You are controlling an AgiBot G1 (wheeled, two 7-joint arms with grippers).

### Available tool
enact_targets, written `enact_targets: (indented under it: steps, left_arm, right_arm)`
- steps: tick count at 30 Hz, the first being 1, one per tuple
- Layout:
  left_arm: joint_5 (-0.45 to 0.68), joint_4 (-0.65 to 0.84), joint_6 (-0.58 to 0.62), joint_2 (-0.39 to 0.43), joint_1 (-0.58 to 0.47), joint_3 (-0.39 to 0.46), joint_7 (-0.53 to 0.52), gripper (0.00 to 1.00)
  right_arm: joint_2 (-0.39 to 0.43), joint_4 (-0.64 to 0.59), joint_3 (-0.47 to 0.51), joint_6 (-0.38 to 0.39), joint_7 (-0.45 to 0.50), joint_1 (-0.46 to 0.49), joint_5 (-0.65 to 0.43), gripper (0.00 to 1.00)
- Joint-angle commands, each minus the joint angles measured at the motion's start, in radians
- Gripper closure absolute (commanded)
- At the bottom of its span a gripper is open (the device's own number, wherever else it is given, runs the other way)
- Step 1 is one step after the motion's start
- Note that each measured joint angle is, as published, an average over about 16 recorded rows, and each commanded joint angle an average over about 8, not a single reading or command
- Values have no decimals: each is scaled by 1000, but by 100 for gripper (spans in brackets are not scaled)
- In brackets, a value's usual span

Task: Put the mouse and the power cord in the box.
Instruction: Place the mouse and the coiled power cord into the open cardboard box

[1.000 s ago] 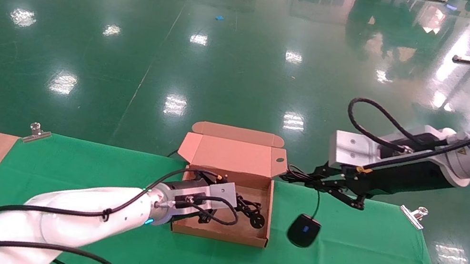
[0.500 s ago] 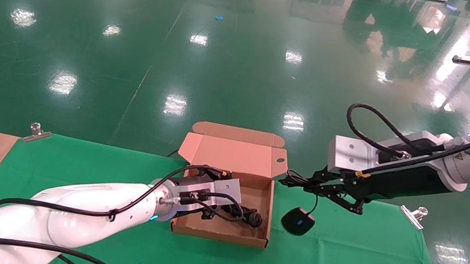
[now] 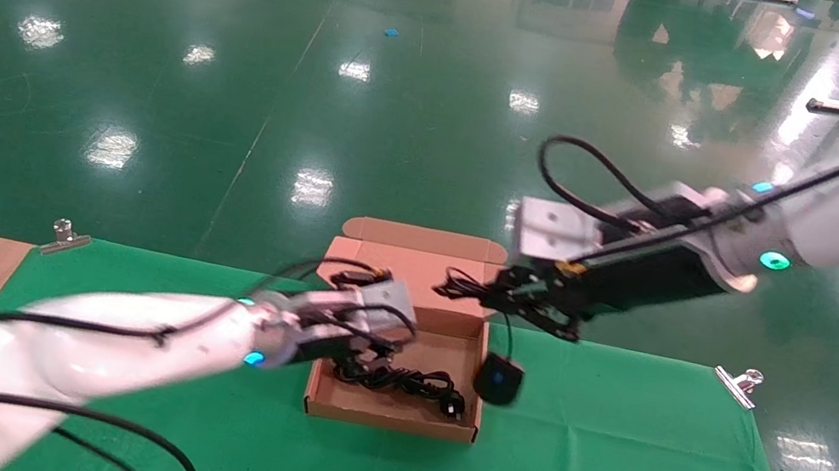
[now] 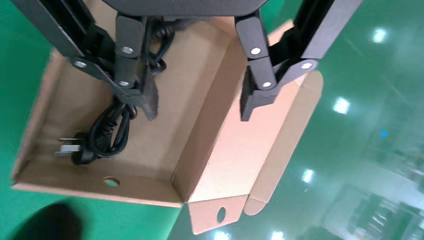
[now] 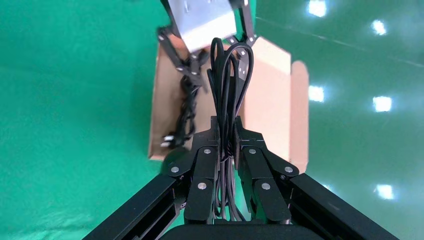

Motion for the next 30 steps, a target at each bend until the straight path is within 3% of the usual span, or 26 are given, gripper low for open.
enact_targets:
  steps: [1, 11, 18, 25, 30]
  left_arm:
    - [-40, -33, 32, -40, -6, -22, 10, 0]
    - [-204, -286, 103, -329, 49, -146, 47, 0]
    - [-282, -392, 121, -483, 117, -200, 62, 0]
    - [-334, -420, 121, -556, 178, -234, 96, 0]
    - [-361, -405, 126, -554, 200, -254, 131, 0]
  right_arm:
    - [-22, -3, -2, 8, 11, 8, -3, 100]
    - [-86, 80, -53, 126, 69, -47, 5, 100]
    - [-93, 213, -151, 299, 149, -139, 61, 100]
    - [-93, 295, -271, 542, 196, -227, 116, 100]
    - [-92, 309, -362, 626, 221, -270, 151, 100]
